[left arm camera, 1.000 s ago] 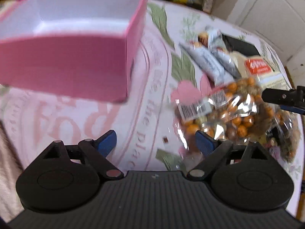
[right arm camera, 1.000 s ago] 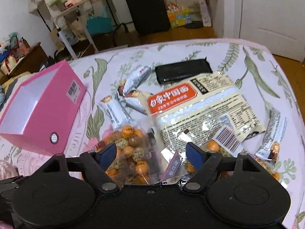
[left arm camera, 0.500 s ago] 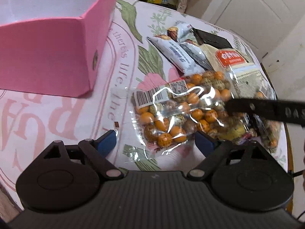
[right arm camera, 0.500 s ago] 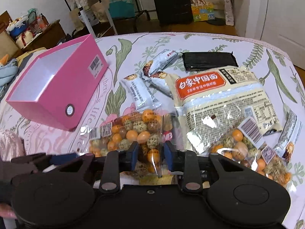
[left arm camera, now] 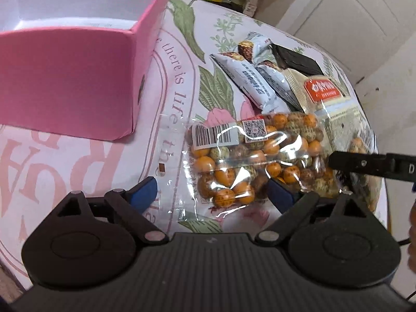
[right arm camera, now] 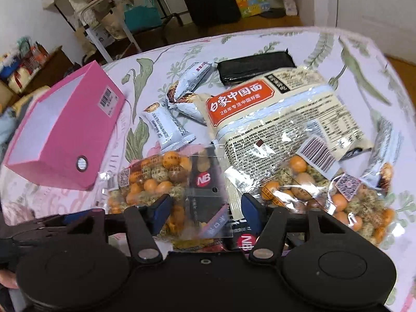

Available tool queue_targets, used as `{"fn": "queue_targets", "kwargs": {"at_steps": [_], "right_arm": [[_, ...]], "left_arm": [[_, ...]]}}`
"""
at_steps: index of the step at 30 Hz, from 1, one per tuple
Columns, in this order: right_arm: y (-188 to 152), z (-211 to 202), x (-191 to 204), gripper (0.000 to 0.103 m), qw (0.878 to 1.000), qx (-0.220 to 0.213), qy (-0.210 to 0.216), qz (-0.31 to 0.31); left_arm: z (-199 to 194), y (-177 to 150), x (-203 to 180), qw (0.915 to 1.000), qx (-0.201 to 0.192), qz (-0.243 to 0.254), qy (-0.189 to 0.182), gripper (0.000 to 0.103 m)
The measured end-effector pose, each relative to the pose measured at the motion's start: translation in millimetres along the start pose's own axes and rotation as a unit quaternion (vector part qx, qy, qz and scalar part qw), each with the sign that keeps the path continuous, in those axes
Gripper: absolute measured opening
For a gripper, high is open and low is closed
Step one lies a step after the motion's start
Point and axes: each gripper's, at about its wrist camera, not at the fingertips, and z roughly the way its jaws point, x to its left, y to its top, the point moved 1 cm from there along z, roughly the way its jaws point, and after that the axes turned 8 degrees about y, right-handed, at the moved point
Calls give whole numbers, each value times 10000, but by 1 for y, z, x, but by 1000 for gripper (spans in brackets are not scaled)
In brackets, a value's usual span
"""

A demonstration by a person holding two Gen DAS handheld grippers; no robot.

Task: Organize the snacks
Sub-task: 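Move the left tool to the clear bag of speckled nuts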

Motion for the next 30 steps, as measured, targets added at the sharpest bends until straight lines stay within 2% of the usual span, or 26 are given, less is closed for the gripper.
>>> {"fn": "queue_targets", "kwargs": {"at_steps": [2, 4, 5, 7, 10, 12, 14, 15, 16, 18, 21, 24, 26, 30], "right_arm": [[4, 5, -6, 65, 9993, 59, 280, 235], [4, 12, -5, 62, 9966, 165, 734, 348], [4, 14, -1, 57, 9972, 115, 687, 286], [4, 18, 14, 52, 9994, 131, 316, -84], [3, 19, 32, 42, 9991, 216, 159, -339], [1, 16, 40, 40, 9987, 210, 35, -466], [0, 13, 45, 36, 9987, 258, 59, -430], [1, 13, 42, 36, 9990, 277, 146, -324], [2, 11, 40, 35, 9989, 303, 188, -311], [-1, 12, 40, 34, 9988, 349, 207, -264], [-4, 6, 39, 33, 9992, 249, 140, -273], [-2, -3, 32, 33, 9998, 125, 129, -99], [-5, -6, 25, 33, 9998, 86, 152, 77], [-16, -8, 20, 34, 9995, 78, 179, 264]], "left_arm": [[1, 1, 0, 10000, -12, -50, -54, 91], [2, 2, -1, 9999, -25, -20, -129, 91], [2, 2, -2, 9997, -12, 10, -224, 91], [1, 1, -4, 9994, 2, 61, -329, 91], [-1, 0, -5, 9989, 11, 78, -461, 91], [-6, 0, -5, 9983, -29, 59, -575, 89], [-10, 2, -7, 9913, 191, 16, -1305, 87], [-12, 2, -11, 9873, 329, 22, -1551, 87], [-14, 2, -17, 9867, 401, 135, -1567, 87], [-16, -1, -30, 9912, 389, 432, -1188, 87], [-19, -9, -31, 9941, 319, 576, -860, 86], [-13, -12, -12, 9946, 675, 109, -785, 86], [-11, -14, -5, 9913, 878, -234, -951, 86], [-9, -17, -11, 9879, 1059, -468, -1028, 87]]}}
